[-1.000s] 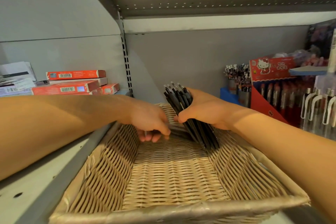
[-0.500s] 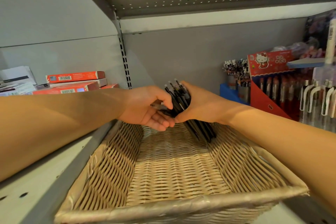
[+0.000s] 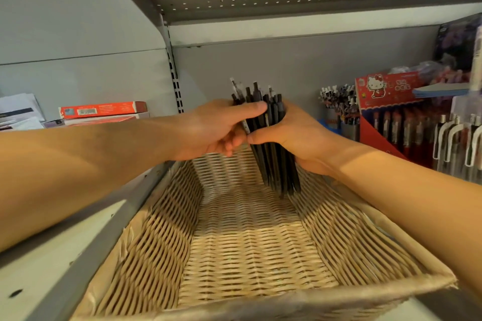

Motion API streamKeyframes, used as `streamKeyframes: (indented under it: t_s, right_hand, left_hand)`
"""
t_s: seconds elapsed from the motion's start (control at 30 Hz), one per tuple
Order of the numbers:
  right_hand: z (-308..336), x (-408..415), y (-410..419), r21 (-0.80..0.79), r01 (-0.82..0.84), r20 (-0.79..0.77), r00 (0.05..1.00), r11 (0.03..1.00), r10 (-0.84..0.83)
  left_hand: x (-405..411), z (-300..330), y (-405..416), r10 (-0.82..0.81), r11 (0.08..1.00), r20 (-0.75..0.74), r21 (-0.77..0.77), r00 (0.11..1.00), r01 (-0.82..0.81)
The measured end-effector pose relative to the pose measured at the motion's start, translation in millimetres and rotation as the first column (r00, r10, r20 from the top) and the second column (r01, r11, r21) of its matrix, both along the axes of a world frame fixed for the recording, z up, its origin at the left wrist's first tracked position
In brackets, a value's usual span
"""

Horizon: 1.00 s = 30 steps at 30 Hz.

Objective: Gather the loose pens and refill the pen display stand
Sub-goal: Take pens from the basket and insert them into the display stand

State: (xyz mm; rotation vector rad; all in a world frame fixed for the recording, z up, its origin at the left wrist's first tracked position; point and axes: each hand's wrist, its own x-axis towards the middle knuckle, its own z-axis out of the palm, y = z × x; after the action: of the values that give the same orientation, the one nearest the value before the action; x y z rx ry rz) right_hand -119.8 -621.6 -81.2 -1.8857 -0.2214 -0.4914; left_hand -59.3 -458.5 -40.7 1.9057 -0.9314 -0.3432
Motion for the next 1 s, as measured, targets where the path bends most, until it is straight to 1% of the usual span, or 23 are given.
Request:
streamKeyframes:
  t_s: [0.07,0.13,0.2,0.27,0.33,0.4,0.47,0.5,0.53,0.6,0.63,0.7,0.77,0.8,0.9,1.0]
  right_hand:
    - [9.1,-7.2,8.4,0.017,-0.005,0.024,1.000,1.000,0.004]
    - [22.4,-18.4,20.7,0.079,-0.002,0.066,0.998,0.997,-0.003]
    - [39.0,-32.2,40.0,0.138,-0.048,0.125,0.992,0.989,0.030]
    - [57.9,-42.3,70.1,0.173,-0.085,0.192,0.980,0.981,0.051]
    - [74.0,-46.0,108.1,0.212,-0.103,0.255,0.966,0.972,0.047]
    - [83.4,-45.0,149.7,0.258,-0.118,0.301,0.953,0.959,0.036]
    - [83.2,-39.3,188.8,0.294,-0.137,0.322,0.946,0.946,0.037]
    - [80.3,-35.6,206.4,0.298,-0.139,0.316,0.948,0.944,0.040]
    - [75.7,-32.5,222.5,0.293,-0.129,0.298,0.954,0.947,0.038]
    - [66.9,-25.3,246.1,0.259,-0.085,0.251,0.968,0.962,0.017]
    - [62.9,-22.0,252.9,0.248,-0.067,0.232,0.973,0.967,0.008]
    - [56.0,-16.5,258.5,0.253,-0.049,0.206,0.979,0.966,-0.004]
    - [50.0,-14.0,258.7,0.256,-0.051,0.197,0.980,0.965,-0.001]
    - [47.7,-13.8,258.6,0.255,-0.067,0.201,0.979,0.965,0.015]
    - [44.3,-14.6,260.9,0.264,-0.125,0.221,0.973,0.956,0.066]
    - [43.1,-17.8,265.6,0.225,-0.164,0.249,0.963,0.961,0.106]
  left_hand:
    - [-17.4,8.9,-1.0,0.107,0.993,0.212,0.028,0.971,-0.116]
    - [-37.5,25.8,8.0,0.161,0.979,0.415,0.051,0.896,-0.199]
    - [-53.8,43.8,22.8,0.234,0.964,0.530,-0.020,0.815,-0.264]
    - [-67.4,56.6,44.2,0.357,0.931,0.562,-0.149,0.746,-0.333]
    - [-76.1,64.4,71.0,0.484,0.873,0.517,-0.334,0.706,-0.354]
    - [-82.5,66.0,99.8,0.552,0.804,0.437,-0.504,0.710,-0.315]
    - [-87.0,61.5,130.2,0.572,0.769,0.433,-0.578,0.697,-0.273]
    - [-85.8,57.4,144.4,0.571,0.751,0.410,-0.610,0.711,-0.253]
    - [-83.9,52.5,158.0,0.561,0.732,0.357,-0.635,0.746,-0.246]
    - [-76.0,41.4,178.2,0.502,0.706,0.212,-0.660,0.838,-0.256]
    - [-70.5,36.1,184.7,0.449,0.712,0.145,-0.655,0.882,-0.254]
    - [-61.4,29.2,193.6,0.332,0.754,0.048,-0.613,0.942,-0.235]
    - [-56.0,27.1,199.3,0.252,0.796,0.019,-0.572,0.967,-0.196]
    - [-53.4,27.6,201.0,0.229,0.799,0.018,-0.575,0.973,-0.178]
    - [-50.7,29.5,202.5,0.216,0.765,0.032,-0.627,0.976,-0.149]
    - [-51.3,31.6,205.4,0.227,0.736,0.038,-0.661,0.973,-0.146]
